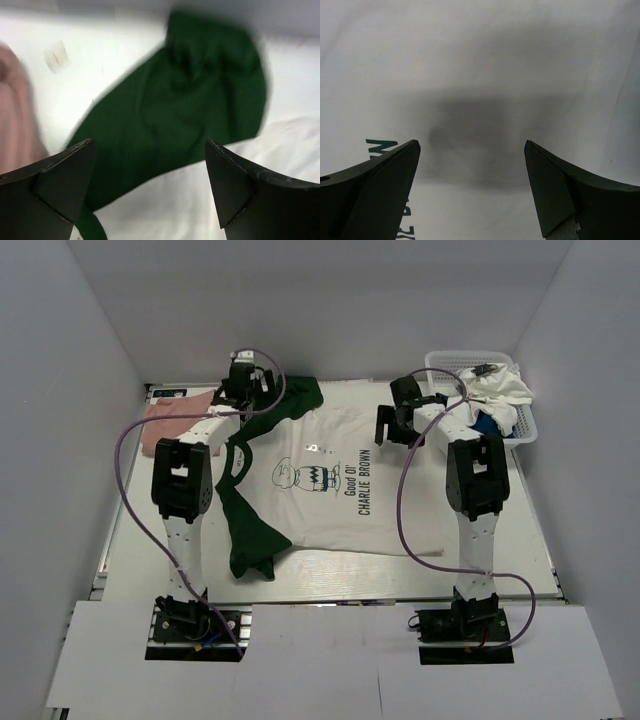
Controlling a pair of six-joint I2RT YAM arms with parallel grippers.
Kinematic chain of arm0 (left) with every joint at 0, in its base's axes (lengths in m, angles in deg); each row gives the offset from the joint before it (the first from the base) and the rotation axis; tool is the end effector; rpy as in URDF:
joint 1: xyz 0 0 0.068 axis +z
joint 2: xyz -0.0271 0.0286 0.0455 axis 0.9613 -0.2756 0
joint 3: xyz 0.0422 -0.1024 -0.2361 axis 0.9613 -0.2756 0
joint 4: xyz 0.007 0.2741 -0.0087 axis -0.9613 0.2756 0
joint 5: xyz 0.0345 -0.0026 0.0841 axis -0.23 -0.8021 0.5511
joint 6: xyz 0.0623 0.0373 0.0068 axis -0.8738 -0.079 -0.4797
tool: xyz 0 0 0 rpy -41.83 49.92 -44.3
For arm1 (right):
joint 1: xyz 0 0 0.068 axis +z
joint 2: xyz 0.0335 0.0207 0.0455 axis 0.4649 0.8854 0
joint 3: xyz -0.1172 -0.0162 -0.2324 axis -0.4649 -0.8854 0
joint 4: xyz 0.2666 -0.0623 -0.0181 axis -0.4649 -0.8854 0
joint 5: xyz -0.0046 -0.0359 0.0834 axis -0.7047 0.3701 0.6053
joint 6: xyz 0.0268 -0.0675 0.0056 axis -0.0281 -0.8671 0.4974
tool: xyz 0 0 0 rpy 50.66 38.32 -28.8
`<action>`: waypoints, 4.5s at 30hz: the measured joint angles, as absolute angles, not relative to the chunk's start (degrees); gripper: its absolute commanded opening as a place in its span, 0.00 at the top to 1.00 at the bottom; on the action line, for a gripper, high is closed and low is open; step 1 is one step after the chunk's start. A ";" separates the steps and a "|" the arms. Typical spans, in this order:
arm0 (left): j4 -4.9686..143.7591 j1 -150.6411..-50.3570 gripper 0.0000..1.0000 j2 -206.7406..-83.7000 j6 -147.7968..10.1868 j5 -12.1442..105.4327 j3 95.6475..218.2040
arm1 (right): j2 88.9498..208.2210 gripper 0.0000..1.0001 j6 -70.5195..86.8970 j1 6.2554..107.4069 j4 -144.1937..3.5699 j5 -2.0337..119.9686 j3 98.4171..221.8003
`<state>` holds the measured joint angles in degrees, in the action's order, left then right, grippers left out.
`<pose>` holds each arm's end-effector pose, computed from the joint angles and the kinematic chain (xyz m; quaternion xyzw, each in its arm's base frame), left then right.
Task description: Fold and stack the t-shirts
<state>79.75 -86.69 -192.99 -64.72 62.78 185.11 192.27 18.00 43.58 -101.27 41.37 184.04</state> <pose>0.5231 -0.1091 0.2098 -0.0564 0.8674 -0.0622 0.4904 0.4804 0.1256 0.1525 0.0310 0.9544 -0.0001 0.2969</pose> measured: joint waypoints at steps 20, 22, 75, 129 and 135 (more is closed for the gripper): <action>82.33 -83.52 0.00 -196.55 -57.25 63.75 176.15 | 195.16 0.10 16.07 38.47 -102.01 43.93 184.59; 82.29 -82.56 0.00 -195.92 -56.94 63.24 175.30 | 195.40 0.10 15.42 38.38 -102.29 44.12 185.07; 131.29 -138.95 0.02 -146.48 -21.93 54.81 137.79 | 134.16 0.10 14.41 56.54 -94.21 40.15 133.31; 128.12 -117.72 0.02 -170.24 -42.28 75.53 171.82 | 136.63 0.10 13.36 56.22 -99.74 39.93 133.47; 123.59 -109.03 0.01 -176.14 -46.63 75.05 180.50 | 136.52 0.10 13.32 56.30 -99.76 43.73 133.75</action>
<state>123.59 -109.03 -176.14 -46.63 75.05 180.50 136.52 13.32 56.30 -99.76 43.73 133.75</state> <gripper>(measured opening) 0.993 0.904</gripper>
